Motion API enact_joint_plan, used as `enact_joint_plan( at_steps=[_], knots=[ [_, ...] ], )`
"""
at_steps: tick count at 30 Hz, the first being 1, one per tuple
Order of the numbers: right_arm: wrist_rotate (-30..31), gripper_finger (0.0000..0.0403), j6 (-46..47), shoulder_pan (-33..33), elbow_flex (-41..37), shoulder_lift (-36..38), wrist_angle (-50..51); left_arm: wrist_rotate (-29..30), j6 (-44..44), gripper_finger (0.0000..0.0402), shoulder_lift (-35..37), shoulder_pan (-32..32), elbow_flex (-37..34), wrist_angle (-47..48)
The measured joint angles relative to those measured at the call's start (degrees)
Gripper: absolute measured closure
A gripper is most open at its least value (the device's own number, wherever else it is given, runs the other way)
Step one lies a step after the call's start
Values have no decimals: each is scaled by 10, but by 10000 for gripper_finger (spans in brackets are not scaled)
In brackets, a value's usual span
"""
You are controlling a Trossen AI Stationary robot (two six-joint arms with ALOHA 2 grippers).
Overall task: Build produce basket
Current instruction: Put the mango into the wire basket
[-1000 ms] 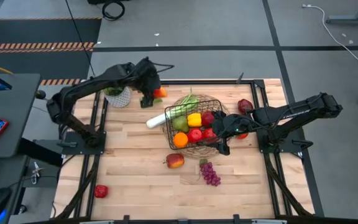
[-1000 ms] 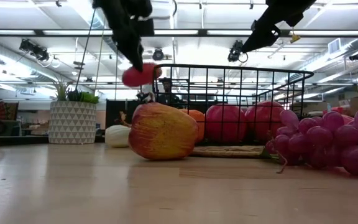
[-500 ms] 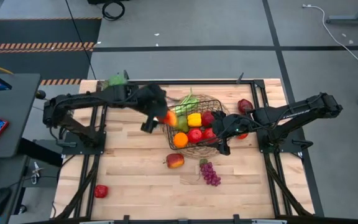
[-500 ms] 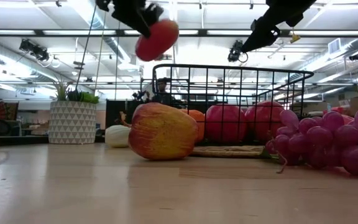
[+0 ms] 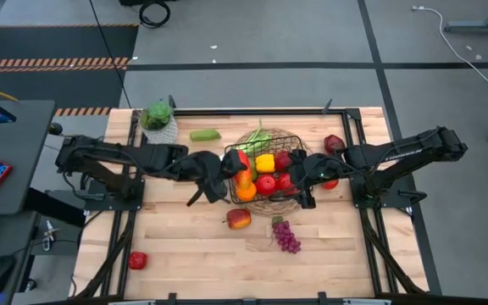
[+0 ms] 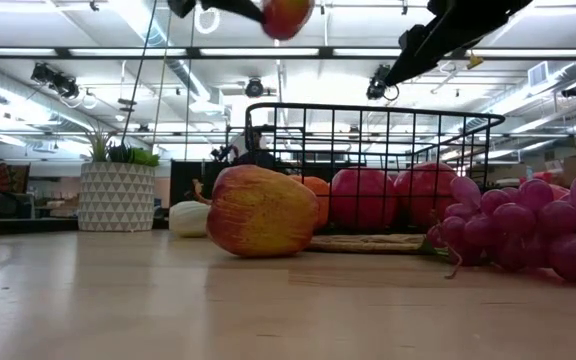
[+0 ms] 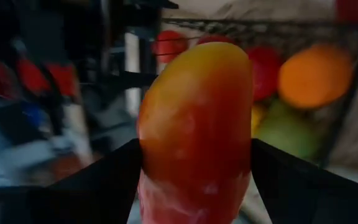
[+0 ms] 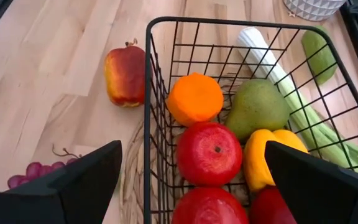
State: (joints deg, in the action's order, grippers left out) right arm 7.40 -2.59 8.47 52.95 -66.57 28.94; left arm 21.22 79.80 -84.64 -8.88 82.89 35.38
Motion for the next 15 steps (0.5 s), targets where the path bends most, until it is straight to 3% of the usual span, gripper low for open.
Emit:
enact_joint_plan(
  at_steps=[5, 10, 15],
  knots=[
    [0, 3, 0, 0, 0, 0, 18, 30, 152, 116, -4, -42, 0, -27],
    [0, 3, 0, 0, 0, 0, 30, 69, 232, 116, -28, -78, 0, -37],
    [0, 3, 0, 0, 0, 0, 34, 143, 312, 116, -61, -104, 0, -39]
  ],
)
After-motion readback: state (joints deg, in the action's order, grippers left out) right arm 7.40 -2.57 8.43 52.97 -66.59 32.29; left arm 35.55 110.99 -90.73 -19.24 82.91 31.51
